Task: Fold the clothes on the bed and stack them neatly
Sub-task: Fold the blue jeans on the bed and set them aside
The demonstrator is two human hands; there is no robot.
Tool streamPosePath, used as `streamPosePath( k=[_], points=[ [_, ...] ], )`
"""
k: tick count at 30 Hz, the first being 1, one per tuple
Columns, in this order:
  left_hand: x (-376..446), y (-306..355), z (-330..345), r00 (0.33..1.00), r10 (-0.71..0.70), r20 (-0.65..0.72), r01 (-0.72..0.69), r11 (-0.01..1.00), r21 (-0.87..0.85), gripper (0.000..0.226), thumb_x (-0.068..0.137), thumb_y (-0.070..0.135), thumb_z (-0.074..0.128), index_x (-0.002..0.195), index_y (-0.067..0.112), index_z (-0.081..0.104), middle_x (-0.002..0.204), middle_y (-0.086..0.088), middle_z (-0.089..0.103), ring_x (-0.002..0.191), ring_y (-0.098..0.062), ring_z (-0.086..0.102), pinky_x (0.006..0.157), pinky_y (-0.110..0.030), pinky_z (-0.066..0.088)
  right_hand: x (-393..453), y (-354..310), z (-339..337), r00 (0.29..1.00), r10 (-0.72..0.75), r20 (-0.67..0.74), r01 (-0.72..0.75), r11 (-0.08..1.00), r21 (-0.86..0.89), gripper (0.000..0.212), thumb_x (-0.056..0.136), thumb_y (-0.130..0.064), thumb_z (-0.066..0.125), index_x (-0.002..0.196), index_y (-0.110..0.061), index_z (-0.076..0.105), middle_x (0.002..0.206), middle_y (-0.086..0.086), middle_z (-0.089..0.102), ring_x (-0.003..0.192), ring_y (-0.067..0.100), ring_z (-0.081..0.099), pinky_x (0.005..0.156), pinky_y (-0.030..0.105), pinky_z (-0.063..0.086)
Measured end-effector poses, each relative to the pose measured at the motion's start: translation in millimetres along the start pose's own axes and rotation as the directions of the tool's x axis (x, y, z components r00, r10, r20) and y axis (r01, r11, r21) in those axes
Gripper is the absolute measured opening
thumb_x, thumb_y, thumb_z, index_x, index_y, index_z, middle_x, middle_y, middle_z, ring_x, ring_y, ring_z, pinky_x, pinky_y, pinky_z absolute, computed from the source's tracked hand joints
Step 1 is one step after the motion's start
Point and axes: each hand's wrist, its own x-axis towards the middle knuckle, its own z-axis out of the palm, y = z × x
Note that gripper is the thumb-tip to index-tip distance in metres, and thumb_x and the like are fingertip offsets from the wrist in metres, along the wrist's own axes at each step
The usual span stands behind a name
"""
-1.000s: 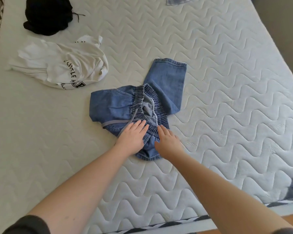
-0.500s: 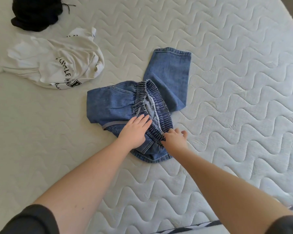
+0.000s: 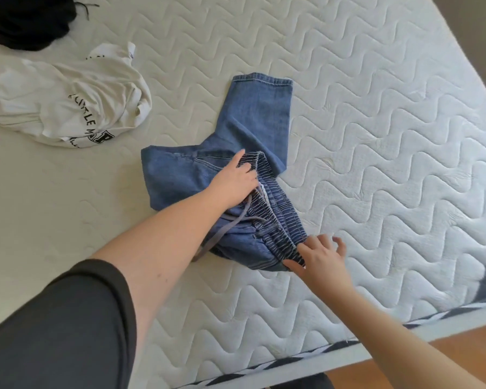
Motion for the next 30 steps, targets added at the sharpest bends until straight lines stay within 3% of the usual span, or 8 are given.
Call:
streamPosePath(
  k=[4,7,10,13,18,23,26,30],
  points=[
    [3,-15,-11,1.0,-0.012,0.023,0.011,0.998,0.063,0.031,0.1,0.017,0.042,0.125,0.022,0.06,0.135,0.002,0.053,0.136,-0.026,0.036,0.119,-0.06,0.002,-16,25,-11,0.994,0.105,-0.026,-0.102,0.99,0.097,0.029,0.073,-0.036,0.084,0.083,-0.012,0.07,0.113,0.012,0.061,0.102,0.039,0.059,0.089,0.055,0.044],
    [-4,-30,-20,0.998,0.035,0.06,-0.037,0.999,0.033,0.026,0.098,0.018,0.048,0.12,0.027,0.059,0.128,0.004,0.058,0.132,-0.024,0.043,0.115,-0.064,0.005,-18,46,-21,0.984,0.178,0.024,-0.178,0.958,0.224,0.025,0.087,-0.026,0.073,0.098,-0.005,0.065,0.137,0.017,0.05,0.111,0.039,0.058,0.081,0.046,0.049],
    [-22,-44,-34,0.984,-0.022,0.178,0.033,0.998,-0.059,0.022,0.097,0.027,0.05,0.118,0.029,0.054,0.112,0.004,0.066,0.11,-0.024,0.058,0.1,-0.051,0.034,-21,63,-34,0.964,0.266,0.015,-0.261,0.931,0.254,0.022,0.093,-0.026,0.063,0.104,-0.007,0.059,0.111,0.013,0.062,0.094,0.037,0.061,0.064,0.037,0.039],
    [-42,-49,-47,0.981,-0.027,0.192,0.036,0.998,-0.042,0.015,0.096,0.026,0.051,0.106,0.03,0.062,0.102,0.007,0.065,0.104,-0.02,0.059,0.083,-0.036,0.039,-28,73,-52,0.965,0.262,0.002,-0.257,0.942,0.215,0.025,0.095,-0.03,0.06,0.109,-0.009,0.059,0.103,0.01,0.064,0.091,0.035,0.061,0.062,0.036,0.034],
    [-92,-49,-73,0.983,0.11,0.147,-0.103,0.993,-0.056,0.027,0.097,0.051,0.047,0.11,0.032,0.062,0.119,0.012,0.056,0.117,-0.017,0.048,0.087,-0.036,0.044,-44,77,-91,0.969,0.234,-0.08,-0.213,0.954,0.213,0.024,0.095,-0.028,0.061,0.108,-0.009,0.058,0.098,0.01,0.062,0.087,0.036,0.06,0.06,0.036,0.031],
    [-150,-49,-104,0.978,0.191,0.089,-0.152,0.932,-0.329,0.031,0.097,0.037,0.055,0.112,0.011,0.064,0.137,0.003,0.052,0.127,-0.017,0.045,0.097,-0.037,0.042,-56,76,-140,0.975,0.132,-0.178,-0.092,0.971,0.219,0.027,0.091,-0.021,0.067,0.116,-0.011,0.066,0.104,0.012,0.066,0.089,0.036,0.062,0.066,0.034,0.037],
    [-186,-50,-129,0.997,0.075,-0.01,-0.071,0.879,-0.472,0.03,0.094,0.034,0.064,0.095,0.004,0.064,0.12,-0.005,0.06,0.108,-0.024,0.057,0.089,-0.032,0.042,-59,71,-174,0.975,0.1,-0.2,-0.067,0.984,0.164,0.022,0.089,-0.026,0.069,0.103,-0.009,0.065,0.092,0.011,0.065,0.08,0.034,0.06,0.059,0.033,0.035],
    [-239,-61,-175,0.989,-0.11,-0.102,0.035,0.831,-0.556,0.032,0.09,0.037,0.068,0.076,0.012,0.056,0.09,-0.003,0.058,0.085,-0.022,0.056,0.074,-0.037,0.044,-64,52,-225,0.969,0.073,-0.238,-0.044,0.991,0.126,0.028,0.09,-0.036,0.067,0.095,-0.009,0.059,0.088,0.008,0.062,0.075,0.028,0.053,0.059,0.034,0.034]
  ],
)
